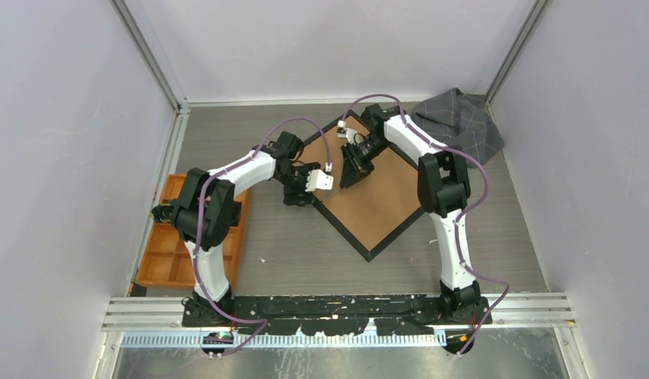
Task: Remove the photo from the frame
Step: Release the photo frame item from the photo frame.
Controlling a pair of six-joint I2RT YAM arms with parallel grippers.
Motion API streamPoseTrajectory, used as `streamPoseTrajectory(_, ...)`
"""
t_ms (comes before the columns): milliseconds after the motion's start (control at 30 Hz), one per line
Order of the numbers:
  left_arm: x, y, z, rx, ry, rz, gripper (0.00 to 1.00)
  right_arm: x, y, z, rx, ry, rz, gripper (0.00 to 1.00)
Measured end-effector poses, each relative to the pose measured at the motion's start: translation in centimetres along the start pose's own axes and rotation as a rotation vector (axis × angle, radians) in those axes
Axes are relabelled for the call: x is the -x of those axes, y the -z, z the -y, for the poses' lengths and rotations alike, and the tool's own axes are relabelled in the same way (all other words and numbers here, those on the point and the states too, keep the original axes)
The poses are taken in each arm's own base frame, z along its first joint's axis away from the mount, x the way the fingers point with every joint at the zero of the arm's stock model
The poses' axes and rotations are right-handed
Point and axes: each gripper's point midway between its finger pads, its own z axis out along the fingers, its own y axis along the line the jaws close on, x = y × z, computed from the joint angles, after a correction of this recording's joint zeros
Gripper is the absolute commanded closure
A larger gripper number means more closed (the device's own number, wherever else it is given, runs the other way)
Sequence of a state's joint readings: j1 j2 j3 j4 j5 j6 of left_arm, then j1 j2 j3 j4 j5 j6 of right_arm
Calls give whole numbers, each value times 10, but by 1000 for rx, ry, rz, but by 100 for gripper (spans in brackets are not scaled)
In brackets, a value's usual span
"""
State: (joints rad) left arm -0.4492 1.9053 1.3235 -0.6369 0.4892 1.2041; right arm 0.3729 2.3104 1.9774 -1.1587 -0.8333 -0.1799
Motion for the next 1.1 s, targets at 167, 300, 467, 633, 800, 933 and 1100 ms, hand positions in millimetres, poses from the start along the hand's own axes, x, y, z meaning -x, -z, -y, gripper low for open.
streamPoseTrajectory(167, 1, 0, 2, -7, 1, -1, 28, 5, 2, 2, -4, -10, 14, 99)
streamPoseTrajectory(300, 1, -1, 3, -10, 3, -2, 30, 10, 2, 5, -5, -3, 20, 99)
streamPoseTrajectory(467, 1, -1, -4, 1, 23, -10, 29, 10, 0, 6, 16, 8, 7, 99)
streamPoseTrajectory(633, -1, 7, -20, 30, 36, -19, 27, 7, 0, 7, 28, 26, -4, 99)
streamPoseTrajectory(800, -10, 23, -41, 54, 16, -30, 27, 6, 1, 8, 30, 40, -7, 99)
streamPoseTrajectory(933, -18, 28, -41, 26, -13, -44, 28, 5, 1, 8, 31, 38, -7, 99)
streamPoseTrajectory(1100, -28, 21, -31, -43, -42, -52, 30, 6, 2, 8, 31, 36, -11, 99)
